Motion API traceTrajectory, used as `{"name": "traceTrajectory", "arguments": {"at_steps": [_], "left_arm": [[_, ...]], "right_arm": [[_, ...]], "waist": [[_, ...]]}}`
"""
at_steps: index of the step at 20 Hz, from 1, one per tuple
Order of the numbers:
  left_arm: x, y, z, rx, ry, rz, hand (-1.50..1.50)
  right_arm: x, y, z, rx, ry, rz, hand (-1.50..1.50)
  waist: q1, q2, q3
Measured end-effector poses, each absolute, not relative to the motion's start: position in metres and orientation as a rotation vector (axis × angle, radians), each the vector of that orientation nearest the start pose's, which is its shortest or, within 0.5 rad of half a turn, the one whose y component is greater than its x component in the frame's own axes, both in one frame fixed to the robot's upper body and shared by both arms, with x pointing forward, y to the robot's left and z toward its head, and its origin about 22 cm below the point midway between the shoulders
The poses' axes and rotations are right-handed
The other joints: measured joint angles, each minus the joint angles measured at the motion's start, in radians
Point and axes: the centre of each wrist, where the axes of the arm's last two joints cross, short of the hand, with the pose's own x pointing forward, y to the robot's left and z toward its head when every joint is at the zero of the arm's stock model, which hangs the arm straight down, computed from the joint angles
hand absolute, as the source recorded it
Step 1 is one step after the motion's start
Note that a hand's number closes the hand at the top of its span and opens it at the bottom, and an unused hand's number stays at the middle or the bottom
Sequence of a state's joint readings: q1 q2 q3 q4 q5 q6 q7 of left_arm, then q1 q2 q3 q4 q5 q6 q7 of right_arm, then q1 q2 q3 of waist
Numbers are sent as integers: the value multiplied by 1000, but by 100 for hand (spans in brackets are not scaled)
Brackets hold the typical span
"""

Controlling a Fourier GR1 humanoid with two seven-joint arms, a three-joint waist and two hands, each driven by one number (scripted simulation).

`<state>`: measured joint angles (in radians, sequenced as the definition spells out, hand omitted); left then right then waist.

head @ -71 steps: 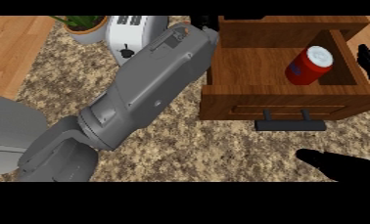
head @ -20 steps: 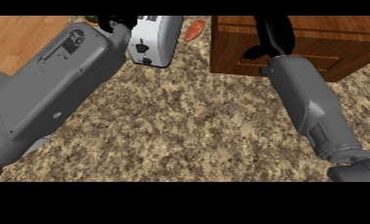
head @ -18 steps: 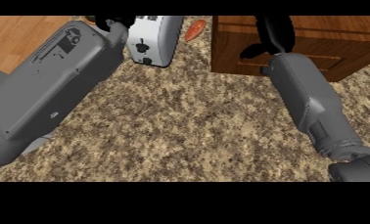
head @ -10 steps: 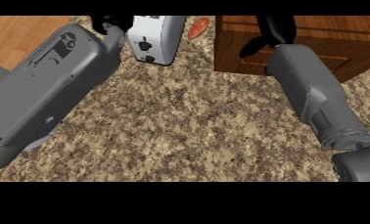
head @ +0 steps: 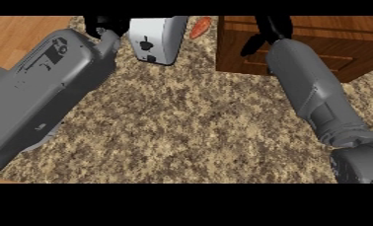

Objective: Pick up the can, place it into the drawer and close the drawer

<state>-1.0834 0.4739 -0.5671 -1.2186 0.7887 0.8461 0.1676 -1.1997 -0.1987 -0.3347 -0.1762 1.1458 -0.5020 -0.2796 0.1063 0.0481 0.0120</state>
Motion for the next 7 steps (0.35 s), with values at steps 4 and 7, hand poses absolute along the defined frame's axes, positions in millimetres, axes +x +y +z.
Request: {"name": "traceTrajectory", "arguments": {"at_steps": [4, 7], "left_arm": [[382, 125, 225, 25, -1725, 137, -150], [379, 127, 225, 22, -1723, 136, -150]], "right_arm": [[466, -193, 97, -878, -1757, 792, -150], [468, -193, 102, -778, -1790, 688, -150]], "waist": [[-3, -2, -2], [-3, -8, -4]]}}
